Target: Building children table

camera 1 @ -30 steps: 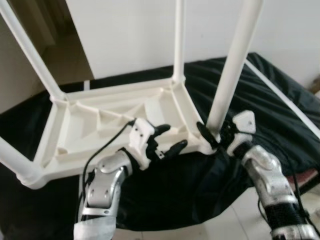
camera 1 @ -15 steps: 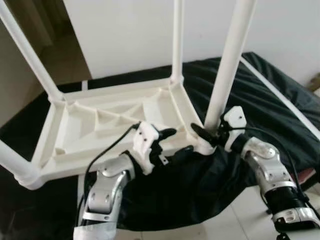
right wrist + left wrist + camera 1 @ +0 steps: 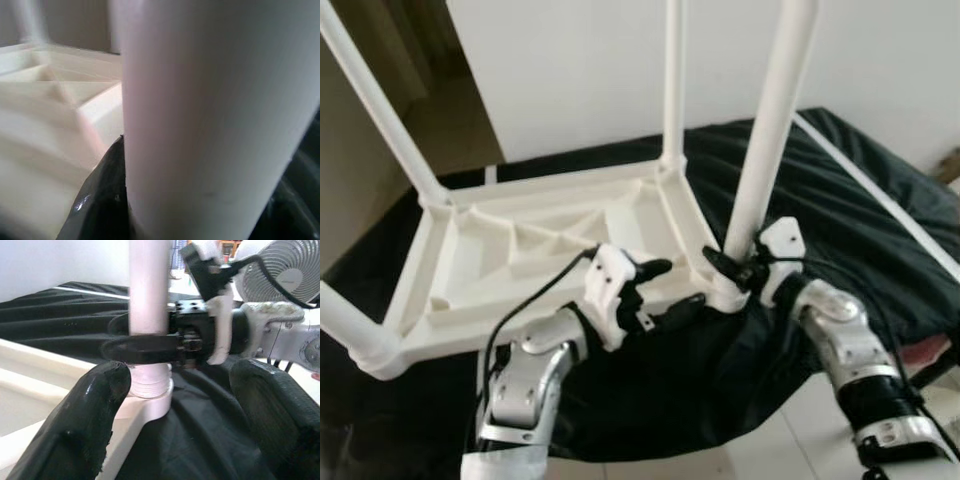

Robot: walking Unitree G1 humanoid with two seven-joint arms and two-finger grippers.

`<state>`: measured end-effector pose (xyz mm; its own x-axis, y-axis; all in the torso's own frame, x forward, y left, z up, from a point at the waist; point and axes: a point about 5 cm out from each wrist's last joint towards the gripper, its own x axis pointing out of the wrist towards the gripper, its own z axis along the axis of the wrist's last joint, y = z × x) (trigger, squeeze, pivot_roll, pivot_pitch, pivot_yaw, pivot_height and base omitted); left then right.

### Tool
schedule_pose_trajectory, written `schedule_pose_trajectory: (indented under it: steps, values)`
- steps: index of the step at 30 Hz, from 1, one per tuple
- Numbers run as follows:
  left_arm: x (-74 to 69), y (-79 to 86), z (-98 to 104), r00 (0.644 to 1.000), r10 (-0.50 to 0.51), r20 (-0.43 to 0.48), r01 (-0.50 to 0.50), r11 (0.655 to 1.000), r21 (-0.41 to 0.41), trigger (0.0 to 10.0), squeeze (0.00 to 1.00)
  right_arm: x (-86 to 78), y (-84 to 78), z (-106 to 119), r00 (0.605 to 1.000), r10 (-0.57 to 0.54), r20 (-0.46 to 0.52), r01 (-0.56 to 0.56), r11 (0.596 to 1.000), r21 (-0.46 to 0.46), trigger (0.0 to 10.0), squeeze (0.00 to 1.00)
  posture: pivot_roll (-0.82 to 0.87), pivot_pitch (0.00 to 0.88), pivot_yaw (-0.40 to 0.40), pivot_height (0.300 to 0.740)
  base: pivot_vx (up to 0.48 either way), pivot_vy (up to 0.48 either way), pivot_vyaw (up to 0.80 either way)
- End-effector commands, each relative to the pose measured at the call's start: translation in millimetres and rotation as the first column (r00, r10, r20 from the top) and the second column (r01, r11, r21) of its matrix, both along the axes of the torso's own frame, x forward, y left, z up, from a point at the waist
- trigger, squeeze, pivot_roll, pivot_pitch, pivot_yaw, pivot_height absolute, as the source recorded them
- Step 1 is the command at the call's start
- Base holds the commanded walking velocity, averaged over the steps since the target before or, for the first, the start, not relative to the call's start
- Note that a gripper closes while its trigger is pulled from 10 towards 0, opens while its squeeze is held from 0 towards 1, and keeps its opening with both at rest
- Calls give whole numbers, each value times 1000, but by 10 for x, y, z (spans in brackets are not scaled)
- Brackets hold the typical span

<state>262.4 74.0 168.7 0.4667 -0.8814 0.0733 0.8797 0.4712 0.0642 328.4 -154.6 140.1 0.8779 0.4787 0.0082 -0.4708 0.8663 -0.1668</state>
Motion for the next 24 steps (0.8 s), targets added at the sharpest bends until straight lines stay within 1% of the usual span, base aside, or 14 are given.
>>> schedule_pose_trajectory:
  steps: [1,4,7,8,9,10,11,12,13,14,16,17,18,24]
  values:
    - [30,19,-37,998,53,-20,-53,999,11,10000,0,-68,-41,-294,984,-111,-140,106,993,-44,10000,0,3,0,71,740,0,0,0]
    - [31,2,-47,998,55,-25,-54,998,12,10000,0,-92,-17,-299,975,-164,-151,165,986,-5,10000,0,-6,0,67,740,0,0,0]
    - [31,2,-47,998,55,-25,-54,998,12,10000,0,-92,-17,-299,975,-164,-151,165,986,-5,10000,0,-6,0,67,740,0,0,0]
    - [32,-10,-54,998,57,-30,-57,998,7,10000,0,-124,15,-301,966,-208,-153,213,977,17,10000,0,-9,0,64,740,0,0,0]
    - [32,-10,-54,998,57,-30,-57,998,7,10000,0,-124,15,-301,966,-208,-153,213,977,17,10000,0,-9,0,64,740,0,0,0]
    - [41,-22,-74,996,75,-40,-75,997,8,10000,0,-194,61,-315,935,-321,-150,332,942,47,10000,0,-11,0,51,740,0,0,0]
    - [41,-22,-74,996,75,-40,-75,997,8,10000,0,-194,61,-315,935,-321,-150,332,942,47,10000,0,-11,0,51,740,0,0,0]
    - [48,-29,-89,995,89,-47,-89,996,9,10000,0,-249,81,-322,903,-403,-151,416,907,67,10000,0,-11,0,51,740,0,0,0]
    - [47,-32,-102,994,98,-53,-98,995,7,10000,0,-306,82,-355,858,-491,-152,502,864,43,10000,0,-9,0,48,740,0,0,0]
    - [47,-32,-102,994,98,-53,-98,995,7,10000,0,-306,82,-355,858,-491,-152,502,864,43,10000,0,-9,0,48,740,0,0,0]
    - [48,-29,-131,992,114,-62,-113,993,23,10000,0,-412,87,-433,757,-629,-175,645,763,47,10000,0,2,0,46,740,0,0,0]
    - [48,-29,-131,992,114,-62,-113,993,23,10000,0,-412,87,-433,757,-629,-175,645,763,47,10000,0,2,0,46,740,0,0,0]
    - [54,-28,-134,991,117,-62,-115,993,27,10000,0,-444,108,-458,730,-656,-189,676,734,62,10000,0,7,0,48,740,0,0,0]
    - [106,-14,-126,990,126,-57,-125,992,35,10000,0,-433,138,-415,736,-653,-180,675,728,119,10000,0,2,0,71,740,0,0,0]
